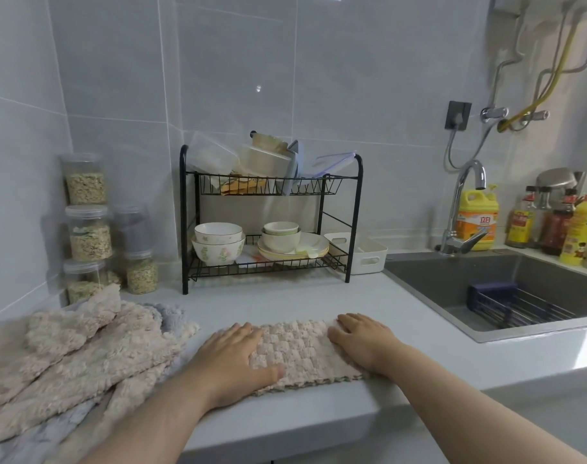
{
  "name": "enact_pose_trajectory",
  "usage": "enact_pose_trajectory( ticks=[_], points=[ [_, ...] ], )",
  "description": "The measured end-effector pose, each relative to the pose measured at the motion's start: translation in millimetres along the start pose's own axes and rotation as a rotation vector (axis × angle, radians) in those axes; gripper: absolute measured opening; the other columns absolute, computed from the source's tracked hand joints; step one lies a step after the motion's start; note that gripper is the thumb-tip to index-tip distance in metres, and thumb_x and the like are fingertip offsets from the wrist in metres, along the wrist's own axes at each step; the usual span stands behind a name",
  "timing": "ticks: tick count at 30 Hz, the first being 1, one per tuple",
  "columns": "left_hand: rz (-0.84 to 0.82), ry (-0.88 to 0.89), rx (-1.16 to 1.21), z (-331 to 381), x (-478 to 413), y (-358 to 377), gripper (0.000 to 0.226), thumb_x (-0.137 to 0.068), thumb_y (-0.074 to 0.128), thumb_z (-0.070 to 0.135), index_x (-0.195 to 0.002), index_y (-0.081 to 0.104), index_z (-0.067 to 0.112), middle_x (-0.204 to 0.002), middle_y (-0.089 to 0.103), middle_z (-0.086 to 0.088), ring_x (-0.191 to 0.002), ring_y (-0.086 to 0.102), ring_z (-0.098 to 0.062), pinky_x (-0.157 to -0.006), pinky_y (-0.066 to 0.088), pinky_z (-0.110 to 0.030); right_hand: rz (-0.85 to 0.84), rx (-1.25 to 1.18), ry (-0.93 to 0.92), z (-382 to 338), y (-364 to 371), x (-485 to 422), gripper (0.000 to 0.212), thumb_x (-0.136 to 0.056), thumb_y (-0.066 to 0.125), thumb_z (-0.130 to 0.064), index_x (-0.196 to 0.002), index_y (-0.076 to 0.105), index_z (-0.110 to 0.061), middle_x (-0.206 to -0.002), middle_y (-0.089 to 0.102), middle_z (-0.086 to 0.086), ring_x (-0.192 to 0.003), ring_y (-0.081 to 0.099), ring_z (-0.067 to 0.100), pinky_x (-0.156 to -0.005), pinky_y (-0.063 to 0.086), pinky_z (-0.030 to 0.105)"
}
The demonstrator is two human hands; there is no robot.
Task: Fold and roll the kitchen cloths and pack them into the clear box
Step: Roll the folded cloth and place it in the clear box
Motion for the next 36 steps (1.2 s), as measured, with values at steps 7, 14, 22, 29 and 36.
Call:
enact_pose_trajectory(
  ticks=[7, 14, 22, 29, 36],
  points=[
    [-0.004, -0.014, 0.014, -4.0, -4.9, 3.1, 0.103, -0.069, 0.022, 0.092, -0.153, -0.001, 0.037, -0.161, -0.006, 0.013, -0.148, -0.006, -0.009, -0.120, -0.004, -0.034, 0.121, -0.219, 0.370, 17.5, -29.4, 7.3, 0.016, -0.086, 0.047, -0.023, -0.075, 0.048, -0.012, -0.076, 0.053, 0.002, -0.073, 0.051, 0.022, -0.056, 0.037, 0.024],
    [0.014, -0.010, 0.017, -5.8, -7.1, 2.9, 0.106, -0.067, 0.023, 0.094, -0.153, 0.003, 0.036, -0.161, -0.001, 0.014, -0.148, -0.004, -0.008, -0.121, -0.001, -0.034, -0.090, -0.611, 0.367, 26.7, -33.9, 1.6, 0.037, -0.076, 0.064, -0.018, -0.111, 0.055, -0.016, -0.097, 0.063, 0.010, -0.083, 0.064, 0.026, -0.074, 0.055, 0.034],
    [0.003, 0.017, 0.078, -4.0, -3.6, 0.2, 0.121, -0.048, 0.011, 0.100, -0.153, 0.002, 0.039, -0.161, -0.002, 0.014, -0.148, -0.005, -0.007, -0.121, -0.002, -0.035, 0.082, -0.917, 0.195, 45.2, -19.9, 4.8, 0.058, -0.083, 0.069, -0.008, -0.135, 0.049, -0.026, -0.109, 0.056, 0.002, -0.091, 0.065, 0.023, -0.077, 0.056, 0.033],
    [0.143, 0.067, -0.027, 20.9, 1.8, -19.5, 0.086, -0.077, 0.034, 0.083, -0.150, 0.014, 0.044, -0.135, 0.038, 0.016, -0.128, 0.032, -0.011, -0.112, 0.023, -0.033, 0.105, -1.168, 0.146, 57.3, -17.8, 5.0, 0.051, -0.085, 0.064, 0.002, -0.130, 0.053, -0.019, -0.113, 0.064, 0.015, -0.093, 0.069, 0.035, -0.085, 0.057, 0.049],
    [-0.201, 0.073, 0.015, 60.1, -40.1, -23.2, 0.111, -0.063, 0.053, 0.085, -0.152, 0.014, 0.033, -0.157, 0.028, 0.008, -0.141, 0.032, -0.016, -0.114, 0.031, -0.036, 0.107, -1.398, 0.125, 64.0, -17.3, 4.4, 0.048, -0.087, 0.059, 0.007, -0.128, 0.055, -0.018, -0.112, 0.064, 0.023, -0.084, 0.070, 0.036, -0.067, 0.059, 0.040]
  ],
)
Point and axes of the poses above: each hand's wrist, its own x-axis away from the middle knuckle, its own y-axis out of the palm, z = x × y, the point moved 5 cm from there along -x, towards the middle knuckle
